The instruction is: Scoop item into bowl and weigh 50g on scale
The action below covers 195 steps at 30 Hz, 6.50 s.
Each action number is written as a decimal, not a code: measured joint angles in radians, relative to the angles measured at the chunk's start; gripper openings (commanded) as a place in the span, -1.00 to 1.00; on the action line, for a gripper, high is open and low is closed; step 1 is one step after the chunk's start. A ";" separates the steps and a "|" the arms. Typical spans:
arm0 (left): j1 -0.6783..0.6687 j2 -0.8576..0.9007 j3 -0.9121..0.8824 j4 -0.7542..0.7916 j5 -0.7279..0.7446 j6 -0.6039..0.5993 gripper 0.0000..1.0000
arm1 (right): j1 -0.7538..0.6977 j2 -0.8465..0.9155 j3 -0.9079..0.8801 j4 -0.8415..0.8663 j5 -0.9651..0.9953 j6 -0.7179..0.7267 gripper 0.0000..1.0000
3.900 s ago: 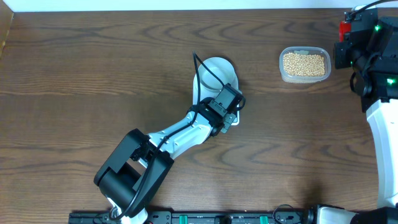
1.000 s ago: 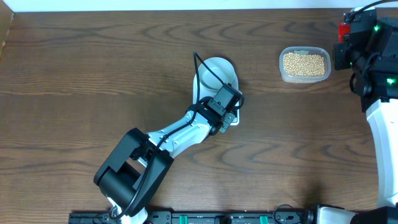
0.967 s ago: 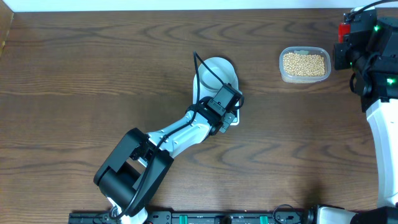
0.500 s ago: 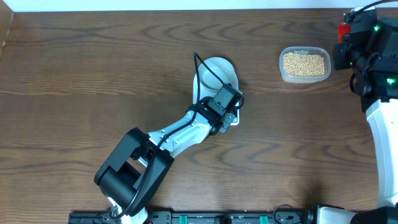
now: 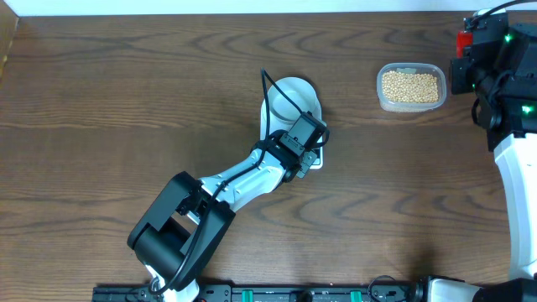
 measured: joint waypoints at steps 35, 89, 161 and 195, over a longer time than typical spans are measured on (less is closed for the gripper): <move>0.002 -0.206 -0.002 -0.079 -0.006 0.000 -0.86 | 0.000 0.000 0.000 -0.009 0.000 0.000 -0.98; 0.011 -0.082 -0.003 -0.093 0.047 -0.004 -0.85 | 0.000 0.000 0.000 -0.046 0.000 0.000 -0.98; 0.010 -0.011 -0.003 -0.009 0.047 -0.004 -0.85 | 0.000 0.000 0.000 -0.055 0.000 0.000 -0.98; 0.138 -0.345 -0.006 -0.061 0.050 -0.163 0.88 | 0.000 0.000 0.000 -0.076 0.000 0.000 -0.98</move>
